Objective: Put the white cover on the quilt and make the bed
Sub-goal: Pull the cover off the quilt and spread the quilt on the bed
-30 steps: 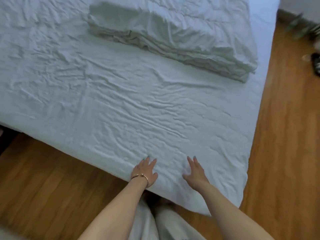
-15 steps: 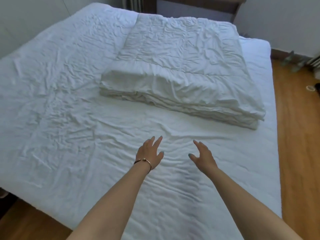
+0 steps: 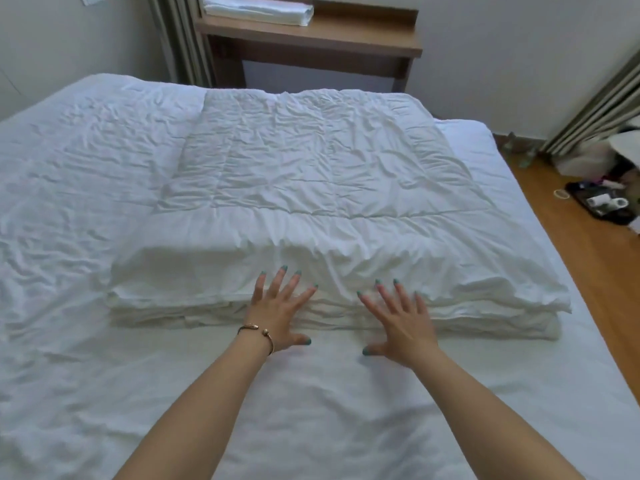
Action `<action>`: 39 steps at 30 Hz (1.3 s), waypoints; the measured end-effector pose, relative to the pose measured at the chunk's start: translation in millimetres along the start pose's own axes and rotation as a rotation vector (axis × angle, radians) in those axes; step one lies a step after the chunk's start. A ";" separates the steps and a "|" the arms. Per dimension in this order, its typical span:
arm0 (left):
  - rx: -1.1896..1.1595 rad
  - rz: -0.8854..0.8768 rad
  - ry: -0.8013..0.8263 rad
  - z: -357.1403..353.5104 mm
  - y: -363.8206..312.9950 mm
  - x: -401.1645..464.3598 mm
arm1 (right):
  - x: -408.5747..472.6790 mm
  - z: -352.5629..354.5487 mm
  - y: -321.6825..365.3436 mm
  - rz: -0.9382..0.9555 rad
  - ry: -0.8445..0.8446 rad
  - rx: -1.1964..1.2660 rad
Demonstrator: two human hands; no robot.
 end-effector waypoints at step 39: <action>-0.288 0.015 -0.469 23.6 22.5 -37.2 | -19.6 38.2 -4.9 0.164 0.051 0.239</action>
Point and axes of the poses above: each hand's wrist, its own x-axis towards the middle knuckle, its own z-axis out of the back of the hand, y = z × x, the point moved 6 cm from there along x, towards the middle knuckle, and after that the axes turned 11 degrees about x, right-handed, at the moved point
